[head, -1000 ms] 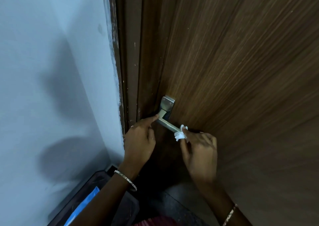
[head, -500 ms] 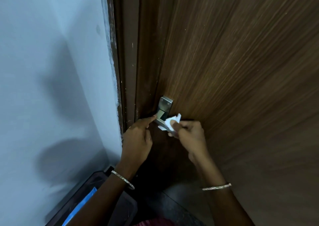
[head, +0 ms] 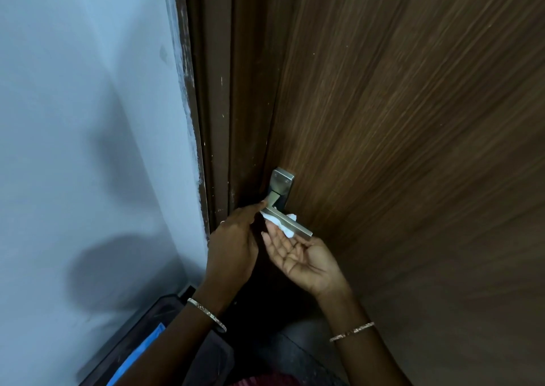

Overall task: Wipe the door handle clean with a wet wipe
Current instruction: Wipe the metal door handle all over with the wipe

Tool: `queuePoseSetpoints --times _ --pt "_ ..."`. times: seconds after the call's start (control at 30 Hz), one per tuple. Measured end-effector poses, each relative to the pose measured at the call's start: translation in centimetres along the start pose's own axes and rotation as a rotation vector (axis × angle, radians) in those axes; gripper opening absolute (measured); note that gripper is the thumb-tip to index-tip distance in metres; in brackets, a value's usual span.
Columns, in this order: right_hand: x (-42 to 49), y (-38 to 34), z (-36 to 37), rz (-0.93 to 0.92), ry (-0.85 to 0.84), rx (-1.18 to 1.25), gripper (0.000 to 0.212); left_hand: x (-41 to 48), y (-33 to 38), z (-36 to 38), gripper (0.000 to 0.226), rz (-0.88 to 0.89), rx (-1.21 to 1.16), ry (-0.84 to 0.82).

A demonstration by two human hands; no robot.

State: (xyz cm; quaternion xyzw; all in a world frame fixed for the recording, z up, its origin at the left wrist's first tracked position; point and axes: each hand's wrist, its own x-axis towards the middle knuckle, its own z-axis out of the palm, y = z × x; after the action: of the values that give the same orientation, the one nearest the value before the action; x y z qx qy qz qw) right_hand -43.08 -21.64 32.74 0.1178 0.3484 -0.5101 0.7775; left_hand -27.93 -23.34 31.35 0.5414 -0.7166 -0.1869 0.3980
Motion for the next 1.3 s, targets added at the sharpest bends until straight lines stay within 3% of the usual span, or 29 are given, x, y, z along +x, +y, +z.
queuePoseSetpoints --times 0.17,0.33,0.57,0.63,0.8,0.93,1.03,1.13,1.3 --pt "1.0 0.3 -0.2 -0.020 -0.119 0.023 0.066 0.0 0.0 0.0 0.062 -0.007 0.053 -0.008" --pt "-0.3 -1.1 -1.6 -0.102 -0.016 -0.092 0.025 0.2 -0.4 0.0 0.058 0.028 0.071 -0.014" --pt "-3.1 -2.1 -3.3 -0.287 0.122 -0.255 0.032 0.5 -0.7 -0.1 0.051 0.049 0.061 0.007" --pt "-3.3 -1.2 -4.1 -0.511 0.194 -0.411 0.027 0.6 -0.8 -0.1 0.049 0.046 0.041 0.007" --pt "-4.4 -0.1 -2.7 -1.416 0.421 -1.155 0.014 0.9 -0.9 -0.1 0.040 0.044 0.012 -0.021" --pt "-2.3 -0.6 1.3 -1.752 0.341 -1.488 0.012 1.0 -0.3 0.6 0.031 -0.034 0.003 -0.006" --pt "0.4 -0.8 2.7 -1.808 0.358 -1.712 0.014 1.3 0.0 0.8 0.030 -0.073 0.051 -0.013" --pt "1.7 -1.0 2.5 -1.737 0.426 -1.939 0.013 1.6 0.2 0.6 0.028 -0.081 0.085 -0.015" --pt "1.9 -1.0 2.2 -1.528 0.459 -1.806 0.012 1.6 0.0 0.7 0.036 -0.082 0.080 -0.020"
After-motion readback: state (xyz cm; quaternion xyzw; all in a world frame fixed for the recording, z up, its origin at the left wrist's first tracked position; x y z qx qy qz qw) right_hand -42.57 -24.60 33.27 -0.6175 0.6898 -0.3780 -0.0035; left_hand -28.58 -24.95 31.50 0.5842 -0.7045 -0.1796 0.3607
